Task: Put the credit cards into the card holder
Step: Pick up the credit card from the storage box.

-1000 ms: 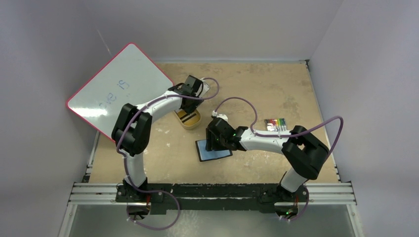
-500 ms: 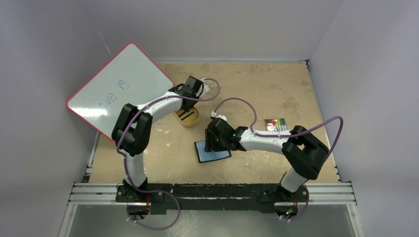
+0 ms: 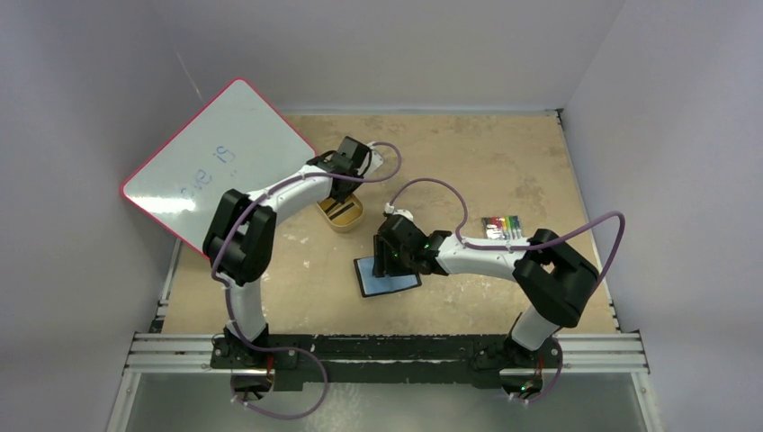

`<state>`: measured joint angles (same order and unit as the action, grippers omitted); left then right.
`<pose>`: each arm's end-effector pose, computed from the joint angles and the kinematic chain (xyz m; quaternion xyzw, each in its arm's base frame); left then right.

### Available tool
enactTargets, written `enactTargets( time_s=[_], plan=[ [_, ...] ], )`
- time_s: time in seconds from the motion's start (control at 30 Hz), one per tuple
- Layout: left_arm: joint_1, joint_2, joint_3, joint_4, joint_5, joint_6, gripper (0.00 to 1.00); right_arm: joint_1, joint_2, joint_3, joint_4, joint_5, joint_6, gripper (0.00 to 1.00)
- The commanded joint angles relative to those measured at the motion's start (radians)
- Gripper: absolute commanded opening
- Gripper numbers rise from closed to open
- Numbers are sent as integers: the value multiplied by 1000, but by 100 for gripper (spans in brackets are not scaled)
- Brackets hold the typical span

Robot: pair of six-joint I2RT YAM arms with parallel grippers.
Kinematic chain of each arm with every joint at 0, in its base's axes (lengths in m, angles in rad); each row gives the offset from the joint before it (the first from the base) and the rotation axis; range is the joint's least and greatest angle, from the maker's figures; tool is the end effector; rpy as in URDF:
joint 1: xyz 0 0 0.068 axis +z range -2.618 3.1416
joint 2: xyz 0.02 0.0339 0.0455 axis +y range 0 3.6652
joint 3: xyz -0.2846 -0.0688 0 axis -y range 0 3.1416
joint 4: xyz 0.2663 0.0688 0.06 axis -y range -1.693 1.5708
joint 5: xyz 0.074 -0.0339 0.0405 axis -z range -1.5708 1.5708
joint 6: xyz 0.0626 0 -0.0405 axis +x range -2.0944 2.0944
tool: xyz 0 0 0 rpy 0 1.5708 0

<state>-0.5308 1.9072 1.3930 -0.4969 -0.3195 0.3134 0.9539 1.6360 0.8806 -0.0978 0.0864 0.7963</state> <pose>0.3947 -0.2089 0.1903 0.3486 0.8836 0.1224 0.2877 0.2145 0.2931 0.1559 -0.0585 0.9337 0.2434 0.2559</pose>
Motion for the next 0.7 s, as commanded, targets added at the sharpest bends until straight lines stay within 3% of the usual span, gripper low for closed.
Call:
enactTargets(
  time_s=[0.0,0.37,0.5,0.67],
  plan=[
    [6,-36,76,-60,-4,-25,5,6,11,-10,-5,-13,15,57],
    [6,-51,172,-217,71,-196,0,7,25,-1,35,-21,12,57],
    [12,-98,161,-197,104,-326,0,7,12,-15,46,-48,15,57],
    [25,-173,92,-131,264,-526,0,6,-26,-33,49,-85,34,57]
  ],
)
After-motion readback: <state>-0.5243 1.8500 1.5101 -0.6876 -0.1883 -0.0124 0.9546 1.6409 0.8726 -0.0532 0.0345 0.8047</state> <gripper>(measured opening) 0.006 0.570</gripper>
